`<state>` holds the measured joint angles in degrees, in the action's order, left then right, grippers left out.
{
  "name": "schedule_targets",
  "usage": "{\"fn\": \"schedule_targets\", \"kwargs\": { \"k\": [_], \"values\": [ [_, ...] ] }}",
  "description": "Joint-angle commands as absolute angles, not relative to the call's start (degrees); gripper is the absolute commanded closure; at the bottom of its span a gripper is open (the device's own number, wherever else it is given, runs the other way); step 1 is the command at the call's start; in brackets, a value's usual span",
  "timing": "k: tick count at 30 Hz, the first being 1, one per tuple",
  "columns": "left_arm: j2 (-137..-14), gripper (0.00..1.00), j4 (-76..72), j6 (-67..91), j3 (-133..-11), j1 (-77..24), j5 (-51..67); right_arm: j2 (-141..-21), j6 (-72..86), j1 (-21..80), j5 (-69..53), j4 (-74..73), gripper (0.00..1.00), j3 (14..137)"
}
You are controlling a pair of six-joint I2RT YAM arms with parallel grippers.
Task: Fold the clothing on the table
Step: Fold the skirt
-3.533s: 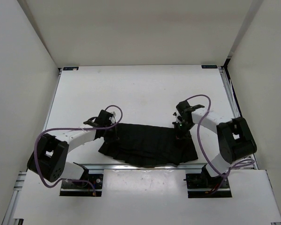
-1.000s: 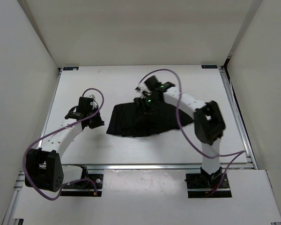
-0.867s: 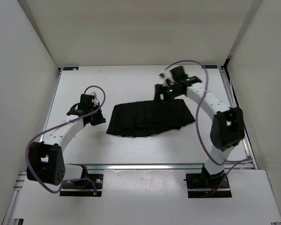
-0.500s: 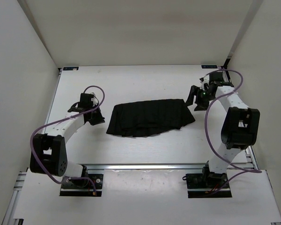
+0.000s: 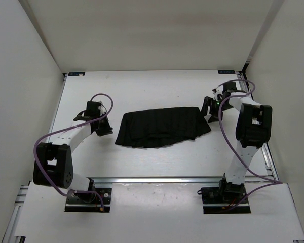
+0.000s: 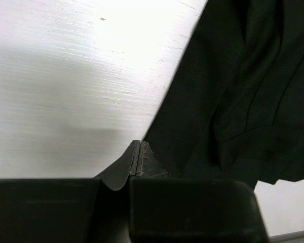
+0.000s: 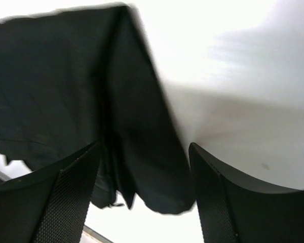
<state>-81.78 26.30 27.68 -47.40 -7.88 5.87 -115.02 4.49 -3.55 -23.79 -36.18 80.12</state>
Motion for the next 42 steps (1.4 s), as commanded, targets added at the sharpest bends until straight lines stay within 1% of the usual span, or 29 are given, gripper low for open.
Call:
{"fn": "schedule_targets", "kwargs": {
  "k": [1,7,10,11,12,13,15,17,18,23,27,29,33,36,40,42],
  "values": [
    [-81.5,1.00,24.9,27.3,-46.9,-6.2,6.3,-116.1,5.6,-3.0,-31.5,-30.7,0.26,80.5],
    [-83.1,1.00,23.0,28.1,-46.7,-6.0,7.9,-115.9,9.8,-0.7,-40.0,-25.3,0.33,75.0],
    [-84.1,1.00,21.7,28.9,-48.8,-6.9,9.8,-116.3,10.3,1.0,-41.5,-25.9,0.46,72.5],
    [-85.1,1.00,21.7,29.3,-53.3,-9.6,13.1,-115.4,9.4,2.4,-41.7,-25.6,0.79,70.3],
    [-85.2,1.00,21.7,29.3,-54.8,-9.7,13.9,-115.4,9.4,2.5,-41.1,-26.0,0.91,70.3],
    [-85.8,1.00,20.8,30.2,-56.4,-11.0,15.1,-114.6,9.7,2.5,-40.2,-26.0,0.99,69.7],
    [-87.1,1.00,16.5,32.9,-58.9,-13.2,25.8,-113.9,9.1,2.9,-39.1,-26.3,1.00,68.7],
    [-89.6,1.00,7.7,39.2,-59.5,-14.8,31.5,-113.8,8.5,2.8,-38.8,-27.1,1.00,68.6],
    [-91.0,1.00,6.3,39.9,-60.5,-17.1,31.8,-114.0,8.9,2.7,-38.2,-27.5,1.00,68.6],
    [-99.6,1.00,5.2,40.0,-67.9,-24.5,27.5,-113.5,8.5,2.7,-38.1,-28.8,1.00,68.3],
    [-104.1,1.00,5.5,40.0,-69.1,-28.4,25.5,-112.7,8.3,2.6,-37.6,-29.3,1.00,68.6],
    [-105.1,1.00,5.8,39.7,-68.3,-29.8,24.3,-112.8,8.9,2.4,-37.9,-29.3,1.00,68.6],
    [-105.6,1.00,11.2,37.4,-66.3,-33.3,17.1,-113.4,8.8,1.9,-38.2,-29.4,1.00,70.0],
    [-104.8,1.00,9.1,38.0,-60.3,-34.6,15.1,-113.2,9.0,1.9,-38.0,-30.2,1.00,71.8],
    [-106.4,1.00,10.1,37.3,-59.0,-36.9,11.9,-113.1,8.7,2.3,-37.9,-30.2,1.00,72.6],
    [-107.1,1.00,8.3,38.3,-57.7,-37.6,12.8,-113.1,8.6,2.4,-38.1,-31.2,1.00,72.9]
  ]
}}
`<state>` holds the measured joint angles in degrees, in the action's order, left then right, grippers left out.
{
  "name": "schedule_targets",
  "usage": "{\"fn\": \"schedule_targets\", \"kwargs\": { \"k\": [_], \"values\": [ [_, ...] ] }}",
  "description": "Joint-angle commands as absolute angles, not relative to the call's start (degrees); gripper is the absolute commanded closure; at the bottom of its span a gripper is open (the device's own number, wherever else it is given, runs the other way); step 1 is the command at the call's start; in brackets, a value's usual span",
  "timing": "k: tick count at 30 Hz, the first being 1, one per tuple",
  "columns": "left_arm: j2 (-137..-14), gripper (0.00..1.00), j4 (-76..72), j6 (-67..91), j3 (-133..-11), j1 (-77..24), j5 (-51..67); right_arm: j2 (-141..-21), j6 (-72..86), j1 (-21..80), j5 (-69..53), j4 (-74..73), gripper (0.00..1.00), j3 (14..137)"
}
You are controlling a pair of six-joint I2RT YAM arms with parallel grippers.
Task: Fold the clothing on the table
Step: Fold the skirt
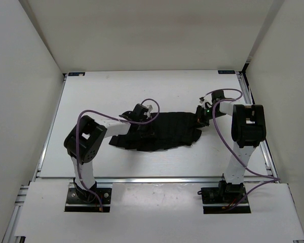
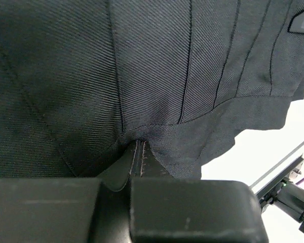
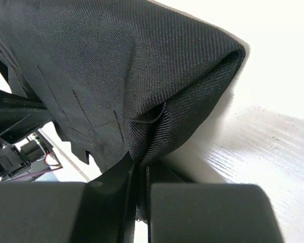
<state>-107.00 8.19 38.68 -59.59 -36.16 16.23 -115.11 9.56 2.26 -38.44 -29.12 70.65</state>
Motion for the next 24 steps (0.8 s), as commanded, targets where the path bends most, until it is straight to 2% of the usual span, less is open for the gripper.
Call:
{"fn": "schedule_targets", "kwargs": {
  "k": [1,7,13,20,24],
  "values": [
    [-107.3,1.00,7.0,39.3,-57.2,-37.7,13.4,-113.1,8.4,2.6,-38.1,-31.0,1.00,73.2],
    [-108.2,1.00,9.7,39.1,-59.1,-40.7,10.6,-107.7,9.6,4.5,-41.0,-33.3,1.00,75.7],
    [-108.4,1.00,10.9,38.8,-59.7,-40.4,10.3,-98.7,11.2,11.1,-42.2,-35.0,1.00,81.2],
    [-108.5,1.00,10.0,38.8,-59.9,-39.6,10.3,-96.8,20.1,16.1,-55.4,-26.1,1.00,77.7],
    [-105.8,1.00,9.6,38.9,-59.4,-37.5,11.2,-96.8,21.1,17.4,-55.1,-24.3,1.00,75.6]
  ]
}}
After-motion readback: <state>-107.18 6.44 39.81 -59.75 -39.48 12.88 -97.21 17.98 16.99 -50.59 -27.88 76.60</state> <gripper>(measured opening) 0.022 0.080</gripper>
